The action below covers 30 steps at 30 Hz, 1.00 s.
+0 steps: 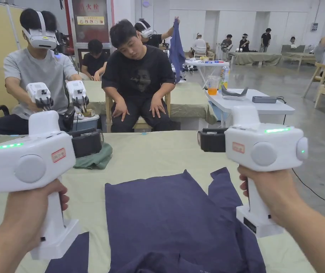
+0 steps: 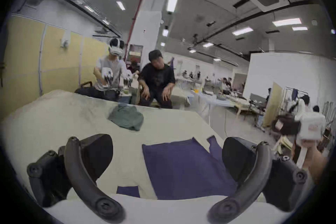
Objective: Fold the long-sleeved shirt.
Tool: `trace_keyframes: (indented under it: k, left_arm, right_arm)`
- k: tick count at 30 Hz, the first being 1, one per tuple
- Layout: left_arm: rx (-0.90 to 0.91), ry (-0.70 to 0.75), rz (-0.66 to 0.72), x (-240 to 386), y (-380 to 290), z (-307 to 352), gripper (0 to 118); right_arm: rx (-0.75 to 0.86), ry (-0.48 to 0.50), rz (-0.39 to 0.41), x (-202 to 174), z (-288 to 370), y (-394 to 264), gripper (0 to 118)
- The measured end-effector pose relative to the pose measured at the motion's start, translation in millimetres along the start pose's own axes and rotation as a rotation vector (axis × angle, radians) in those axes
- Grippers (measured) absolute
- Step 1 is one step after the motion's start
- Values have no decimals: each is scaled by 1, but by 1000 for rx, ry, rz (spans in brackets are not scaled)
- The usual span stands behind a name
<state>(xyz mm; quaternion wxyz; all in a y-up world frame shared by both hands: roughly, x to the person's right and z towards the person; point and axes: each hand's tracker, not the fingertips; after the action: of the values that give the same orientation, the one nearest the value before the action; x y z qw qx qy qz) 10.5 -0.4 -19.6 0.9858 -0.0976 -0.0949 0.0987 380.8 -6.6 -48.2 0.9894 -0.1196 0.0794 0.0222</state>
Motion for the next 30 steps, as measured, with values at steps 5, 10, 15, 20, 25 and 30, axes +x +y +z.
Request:
trace_keyframes:
  k: [5,10,15,20,25,30]
  left_arm:
    - [58,37,-92,16,-22,-10,4]
    - [17,44,-75,6,-22,-11,4]
    - [47,19,-82,-9,-22,5,4]
    - [-29,-43,-5,-24,-32,3,4]
    - [-86,-25,-6,-29,-51,-18,4]
    - [-153,-23,-13,-26,-72,-39,4]
  right_arm:
    - [40,-134,26,-6,1,-24,9]
    - [-10,-79,-36,14,8,-15,9]
    - [-184,-110,-50,51,10,-57,9]
    - [-541,-145,-213,102,6,-142,118]
    - [-718,-129,-323,124,-1,-191,118]
    - [-804,-112,-370,122,-18,-228,115]
